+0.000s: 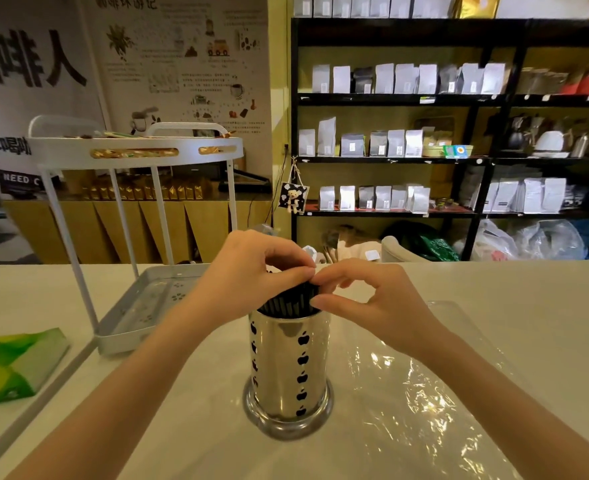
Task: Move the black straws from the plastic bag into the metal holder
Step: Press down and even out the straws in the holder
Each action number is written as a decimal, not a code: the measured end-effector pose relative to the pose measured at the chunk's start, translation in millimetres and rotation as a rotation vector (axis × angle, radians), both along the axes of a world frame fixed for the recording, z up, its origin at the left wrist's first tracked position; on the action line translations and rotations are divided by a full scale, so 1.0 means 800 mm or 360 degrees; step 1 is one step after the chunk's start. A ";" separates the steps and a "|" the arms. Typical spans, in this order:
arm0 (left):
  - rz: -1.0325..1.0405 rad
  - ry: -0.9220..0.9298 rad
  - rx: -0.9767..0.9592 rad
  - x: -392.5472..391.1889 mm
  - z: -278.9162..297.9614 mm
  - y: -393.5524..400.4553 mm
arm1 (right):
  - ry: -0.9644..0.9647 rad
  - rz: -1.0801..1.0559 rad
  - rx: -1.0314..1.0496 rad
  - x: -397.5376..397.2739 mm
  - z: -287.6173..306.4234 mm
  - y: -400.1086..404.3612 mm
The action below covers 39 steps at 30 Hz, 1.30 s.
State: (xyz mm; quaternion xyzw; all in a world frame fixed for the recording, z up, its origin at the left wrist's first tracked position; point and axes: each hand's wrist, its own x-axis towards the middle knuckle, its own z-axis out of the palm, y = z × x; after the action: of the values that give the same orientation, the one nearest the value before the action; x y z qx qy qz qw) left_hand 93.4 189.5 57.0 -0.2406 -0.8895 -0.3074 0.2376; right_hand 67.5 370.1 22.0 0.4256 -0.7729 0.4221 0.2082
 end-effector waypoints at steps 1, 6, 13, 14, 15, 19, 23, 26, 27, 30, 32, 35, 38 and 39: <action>0.0012 -0.0011 -0.0017 0.001 -0.001 0.001 | 0.0004 -0.0008 0.0001 0.000 0.000 0.000; 0.0022 -0.0109 -0.0067 0.004 -0.004 0.000 | 0.0008 -0.0009 0.0014 -0.001 0.000 0.000; -0.0005 -0.0300 0.0030 0.009 0.001 0.002 | 0.0063 0.0005 -0.0053 0.001 0.031 0.003; -0.0015 -0.0324 0.0020 0.008 0.002 0.002 | 0.0077 0.0012 -0.0107 0.002 0.038 0.004; -0.0036 -0.0351 -0.0004 0.009 0.004 0.002 | 0.0099 0.0019 -0.0156 0.003 0.048 0.004; -0.0138 -0.0453 -0.0028 0.011 0.012 0.006 | 0.0270 0.0030 -0.0341 0.008 0.095 0.009; -0.0136 -0.0384 -0.0129 0.007 0.020 0.015 | 0.0408 0.0019 -0.0588 0.008 0.143 0.016; -0.0120 -0.0272 -0.0063 0.003 0.026 0.012 | 0.0396 -0.0033 -0.0793 0.004 0.165 0.023; -0.0116 -0.0250 -0.0010 0.002 0.028 0.010 | 0.0372 -0.0054 -0.0861 0.002 0.168 0.026; -0.0139 -0.0192 0.0214 0.003 0.037 -0.004 | 0.0247 -0.0115 -0.1046 -0.007 0.165 0.037; -0.0113 -0.0142 0.0377 0.004 0.044 -0.017 | 0.0127 -0.0159 -0.1119 -0.015 0.154 0.043; -0.0013 -0.0033 0.0696 0.004 0.055 -0.039 | -0.0051 -0.0175 -0.1089 -0.025 0.131 0.049; 0.0038 0.0120 0.1073 0.005 0.066 -0.060 | -0.0218 -0.0175 -0.0935 -0.035 0.104 0.043; 0.0035 0.0167 0.1191 0.005 0.069 -0.066 | -0.0279 -0.0154 -0.0876 -0.037 0.095 0.037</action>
State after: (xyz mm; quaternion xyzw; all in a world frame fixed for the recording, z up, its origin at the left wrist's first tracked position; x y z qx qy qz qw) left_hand 97.7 137.0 112.4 -0.1429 -0.7048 -0.5957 0.3576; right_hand 37.6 399.9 97.9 0.2776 -0.6637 0.6406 0.2683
